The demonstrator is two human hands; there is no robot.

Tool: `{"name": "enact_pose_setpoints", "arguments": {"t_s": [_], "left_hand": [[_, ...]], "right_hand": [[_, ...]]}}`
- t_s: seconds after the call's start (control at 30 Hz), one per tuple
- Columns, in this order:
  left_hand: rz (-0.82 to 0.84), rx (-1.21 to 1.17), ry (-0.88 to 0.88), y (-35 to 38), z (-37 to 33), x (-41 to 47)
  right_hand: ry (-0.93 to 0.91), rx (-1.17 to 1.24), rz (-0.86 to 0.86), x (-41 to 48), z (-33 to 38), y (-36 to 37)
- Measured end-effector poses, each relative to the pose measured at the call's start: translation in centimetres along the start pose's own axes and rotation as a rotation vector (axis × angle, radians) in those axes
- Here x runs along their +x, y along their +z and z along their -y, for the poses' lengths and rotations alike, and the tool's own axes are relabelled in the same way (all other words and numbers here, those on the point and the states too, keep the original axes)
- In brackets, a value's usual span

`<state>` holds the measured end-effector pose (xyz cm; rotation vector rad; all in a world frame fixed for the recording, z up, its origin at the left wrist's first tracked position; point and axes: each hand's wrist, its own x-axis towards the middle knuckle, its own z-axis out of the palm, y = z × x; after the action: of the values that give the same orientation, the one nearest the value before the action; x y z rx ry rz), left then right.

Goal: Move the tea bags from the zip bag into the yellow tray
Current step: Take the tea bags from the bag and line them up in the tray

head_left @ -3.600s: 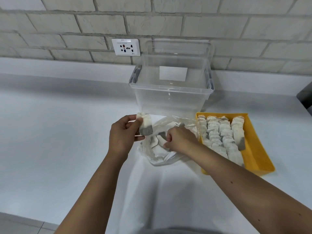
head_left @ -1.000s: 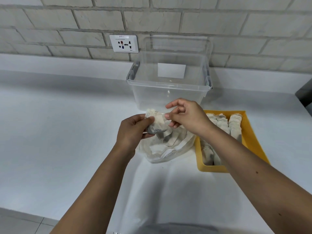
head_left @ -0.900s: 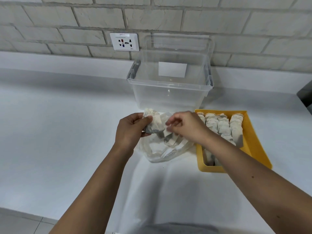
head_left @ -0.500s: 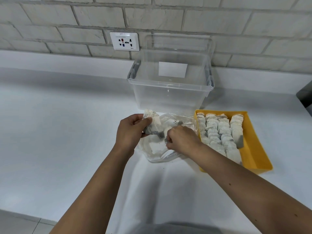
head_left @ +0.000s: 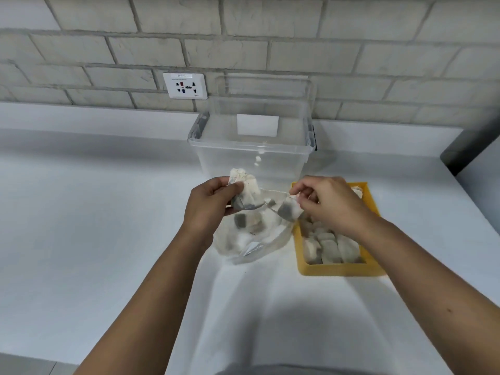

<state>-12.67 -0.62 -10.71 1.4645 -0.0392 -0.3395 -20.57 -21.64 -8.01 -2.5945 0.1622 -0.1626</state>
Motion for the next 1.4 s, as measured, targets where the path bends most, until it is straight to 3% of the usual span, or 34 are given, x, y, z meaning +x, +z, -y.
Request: {"name": "enact_pose_setpoints", "arguments": {"t_s": [0.2, 0.57, 0.73, 0.97, 1.4], "left_hand": [[0.158, 0.028, -0.002, 6.0, 0.7, -1.7], [0.255, 0.105, -0.080, 12.3, 3.7, -2.7], [0.291, 0.120, -0.102, 12.7, 3.7, -2.3], [0.286, 0.123, -0.127, 12.3, 4.3, -1.2], [0.282, 0.025, -0.212, 13.3, 4.9, 0.0]], "right_hand": [[0.084, -0.120, -0.046, -2.1, -6.0, -6.0], [0.202, -0.361, 0.242, -5.1, -12.7, -4.2], [0.160, -0.481, 0.128, -4.0, -13.9, -2.6], [0.195, -0.392, -0.002, -2.1, -15.1, -1.8], [0.155, -0.333, -0.038, -0.6, -15.6, -1.4]]}}
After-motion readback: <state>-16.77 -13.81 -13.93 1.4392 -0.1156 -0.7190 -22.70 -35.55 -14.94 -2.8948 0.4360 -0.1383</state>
